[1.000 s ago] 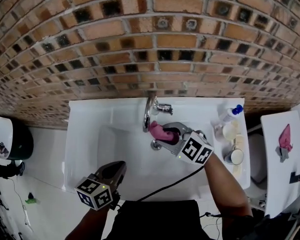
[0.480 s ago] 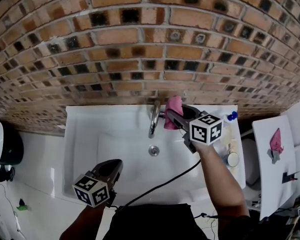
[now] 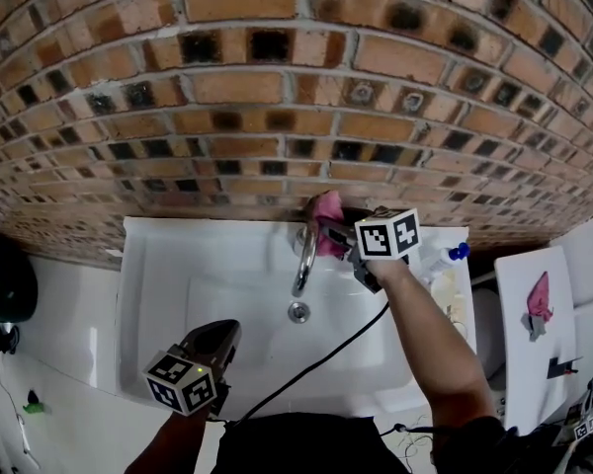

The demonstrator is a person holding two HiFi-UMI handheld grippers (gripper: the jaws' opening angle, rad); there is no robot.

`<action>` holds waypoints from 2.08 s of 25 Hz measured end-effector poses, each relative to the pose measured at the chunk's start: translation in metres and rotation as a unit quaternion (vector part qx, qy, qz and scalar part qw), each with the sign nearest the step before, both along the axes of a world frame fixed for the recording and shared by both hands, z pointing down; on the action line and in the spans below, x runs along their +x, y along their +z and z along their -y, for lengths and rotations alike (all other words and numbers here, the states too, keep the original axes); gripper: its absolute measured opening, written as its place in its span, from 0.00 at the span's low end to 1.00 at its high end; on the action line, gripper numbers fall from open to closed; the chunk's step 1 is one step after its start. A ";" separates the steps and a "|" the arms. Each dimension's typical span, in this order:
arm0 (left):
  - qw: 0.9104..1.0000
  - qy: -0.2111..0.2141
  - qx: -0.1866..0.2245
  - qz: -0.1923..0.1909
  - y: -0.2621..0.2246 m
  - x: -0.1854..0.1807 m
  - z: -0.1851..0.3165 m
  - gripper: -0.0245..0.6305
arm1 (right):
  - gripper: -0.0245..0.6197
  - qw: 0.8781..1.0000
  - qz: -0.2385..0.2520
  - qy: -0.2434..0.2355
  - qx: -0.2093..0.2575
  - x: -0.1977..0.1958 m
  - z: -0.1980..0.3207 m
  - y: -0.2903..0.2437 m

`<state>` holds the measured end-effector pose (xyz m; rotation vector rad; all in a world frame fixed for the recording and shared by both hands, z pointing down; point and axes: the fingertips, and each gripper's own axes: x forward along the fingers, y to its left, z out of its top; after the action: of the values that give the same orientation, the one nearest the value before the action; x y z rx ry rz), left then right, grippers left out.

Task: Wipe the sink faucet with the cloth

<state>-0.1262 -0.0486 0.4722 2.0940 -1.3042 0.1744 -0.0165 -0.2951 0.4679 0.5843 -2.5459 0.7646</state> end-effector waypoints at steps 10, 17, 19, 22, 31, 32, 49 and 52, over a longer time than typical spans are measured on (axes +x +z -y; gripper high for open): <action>1.000 -0.016 -0.023 -0.003 0.017 -0.015 0.003 0.05 | 0.23 1.000 0.004 0.011 -0.010 -0.011 0.010 -0.002; 1.000 -0.008 -0.022 -0.010 0.019 -0.012 -0.005 0.05 | 0.22 0.998 0.020 0.056 0.029 -0.003 0.002 -0.031; 1.000 -0.007 -0.020 -0.011 0.019 -0.014 -0.009 0.05 | 0.23 0.997 0.047 0.061 0.031 -0.007 0.001 -0.045; 1.000 -0.008 -0.014 -0.012 0.016 -0.016 -0.016 0.05 | 0.23 0.996 0.060 0.052 0.039 -0.019 -0.003 -0.060; 1.000 -0.017 0.000 -0.012 0.007 -0.031 -0.035 0.05 | 0.23 0.993 0.012 0.003 0.121 -0.051 -0.027 -0.093; 1.000 -0.017 0.002 -0.011 0.006 -0.032 -0.037 0.05 | 0.23 0.992 0.010 -0.001 0.127 -0.053 -0.031 -0.095; 1.000 0.010 0.027 -0.004 -0.008 -0.038 -0.062 0.05 | 0.23 0.982 0.030 0.001 0.185 -0.046 -0.097 -0.122; 0.999 0.018 0.030 -0.002 -0.009 -0.041 -0.066 0.05 | 0.23 0.981 0.028 0.000 0.190 -0.045 -0.116 -0.121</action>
<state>-0.1670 0.0170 0.4636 2.1685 -1.2837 0.1491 -0.0616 -0.1794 0.3467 0.6877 -2.7641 0.2933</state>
